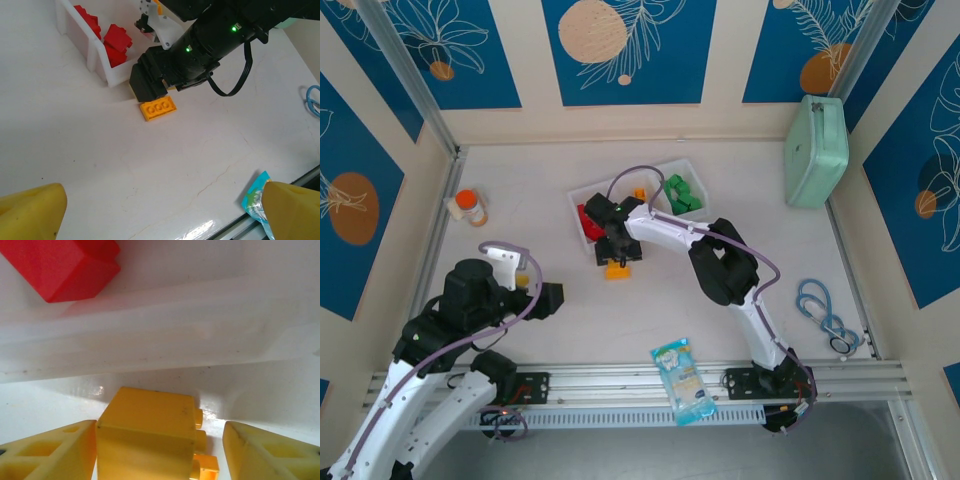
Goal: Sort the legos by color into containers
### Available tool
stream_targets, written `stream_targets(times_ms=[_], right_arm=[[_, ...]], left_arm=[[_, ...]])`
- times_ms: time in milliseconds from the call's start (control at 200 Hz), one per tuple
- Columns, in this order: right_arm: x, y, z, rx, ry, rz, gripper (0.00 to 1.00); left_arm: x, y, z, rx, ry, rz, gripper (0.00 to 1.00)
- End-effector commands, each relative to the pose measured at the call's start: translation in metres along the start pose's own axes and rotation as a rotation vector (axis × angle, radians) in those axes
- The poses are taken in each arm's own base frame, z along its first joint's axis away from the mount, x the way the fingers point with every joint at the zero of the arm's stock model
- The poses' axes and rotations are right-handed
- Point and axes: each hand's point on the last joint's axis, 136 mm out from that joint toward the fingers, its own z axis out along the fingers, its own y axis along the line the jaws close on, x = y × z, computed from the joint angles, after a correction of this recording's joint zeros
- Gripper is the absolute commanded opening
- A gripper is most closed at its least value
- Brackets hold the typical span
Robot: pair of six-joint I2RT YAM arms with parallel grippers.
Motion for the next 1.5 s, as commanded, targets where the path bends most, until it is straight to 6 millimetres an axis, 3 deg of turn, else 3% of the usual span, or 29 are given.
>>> stream_targets(times_ms=[0,315,440,640,760,875,1066,1216,1491], right_arm=[[0.002,-0.002,0.002,0.032,0.006,-0.021,0.62],[-0.005,0.002,-0.013,-0.003,-0.015,-0.055,0.36],[-0.014,0.005,-0.041,-0.043,-0.059,-0.066,0.29],[-0.042,0.014,-0.110,-0.161,-0.205,-0.105,0.20],[-0.070,0.005,-0.147,-0.184,-0.307,-0.108,0.16],[-0.099,-0.007,-0.165,-0.207,-0.364,-0.108,0.16],[-0.145,-0.042,-0.153,-0.214,-0.375,-0.055,0.16],[-0.168,-0.063,-0.121,-0.266,-0.316,0.004,0.16],[-0.187,-0.061,-0.082,-0.313,-0.262,0.023,0.17]], left_arm=[[-0.003,0.008,-0.002,-0.040,-0.024,0.003,0.99],[-0.004,0.011,-0.004,-0.059,-0.038,0.000,0.99],[-0.004,0.011,-0.005,-0.061,-0.039,0.000,0.99],[-0.005,0.014,-0.005,-0.076,-0.043,-0.003,1.00],[-0.005,0.014,-0.005,-0.078,-0.043,-0.004,0.99],[-0.005,0.017,-0.005,-0.089,-0.045,-0.008,0.99],[-0.006,0.020,-0.006,-0.108,-0.047,-0.014,0.99],[-0.006,0.021,-0.007,-0.117,-0.053,-0.014,0.99],[-0.008,0.027,-0.012,-0.149,-0.083,-0.024,0.99]])
